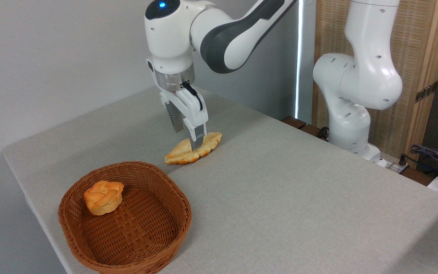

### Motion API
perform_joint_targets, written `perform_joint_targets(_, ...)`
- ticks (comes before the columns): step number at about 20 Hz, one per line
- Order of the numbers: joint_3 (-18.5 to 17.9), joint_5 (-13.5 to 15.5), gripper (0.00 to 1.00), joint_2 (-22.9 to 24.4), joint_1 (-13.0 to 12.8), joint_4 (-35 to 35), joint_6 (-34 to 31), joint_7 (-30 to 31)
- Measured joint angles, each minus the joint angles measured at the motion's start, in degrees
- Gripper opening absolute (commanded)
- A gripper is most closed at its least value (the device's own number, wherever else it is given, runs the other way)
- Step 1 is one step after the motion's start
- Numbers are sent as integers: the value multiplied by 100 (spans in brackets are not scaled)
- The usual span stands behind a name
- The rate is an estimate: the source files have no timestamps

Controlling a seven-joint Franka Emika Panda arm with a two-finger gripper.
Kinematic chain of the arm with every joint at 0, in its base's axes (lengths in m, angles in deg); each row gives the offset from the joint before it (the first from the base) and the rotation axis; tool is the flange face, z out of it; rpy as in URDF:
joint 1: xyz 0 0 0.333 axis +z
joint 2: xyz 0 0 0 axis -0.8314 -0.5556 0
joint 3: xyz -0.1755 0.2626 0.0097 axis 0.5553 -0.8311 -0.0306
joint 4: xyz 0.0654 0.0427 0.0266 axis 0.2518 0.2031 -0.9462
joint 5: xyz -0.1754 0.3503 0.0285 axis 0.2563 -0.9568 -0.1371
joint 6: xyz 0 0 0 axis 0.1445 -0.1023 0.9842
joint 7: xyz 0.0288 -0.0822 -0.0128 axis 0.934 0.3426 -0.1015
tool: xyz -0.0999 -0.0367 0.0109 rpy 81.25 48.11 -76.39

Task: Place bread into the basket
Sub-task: 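Close the gripper on the middle of the bread loaf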

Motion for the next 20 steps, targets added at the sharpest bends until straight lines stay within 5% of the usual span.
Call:
perform_joint_targets(9,367,-258,100,-86,29,102,64,-3)
perform_joint_targets(15,438,-712,99,-178,31,102,68,-3)
perform_joint_targets(17,442,-853,80,-206,31,102,68,-3)
perform_joint_targets(20,445,-946,38,-224,31,103,68,-6)
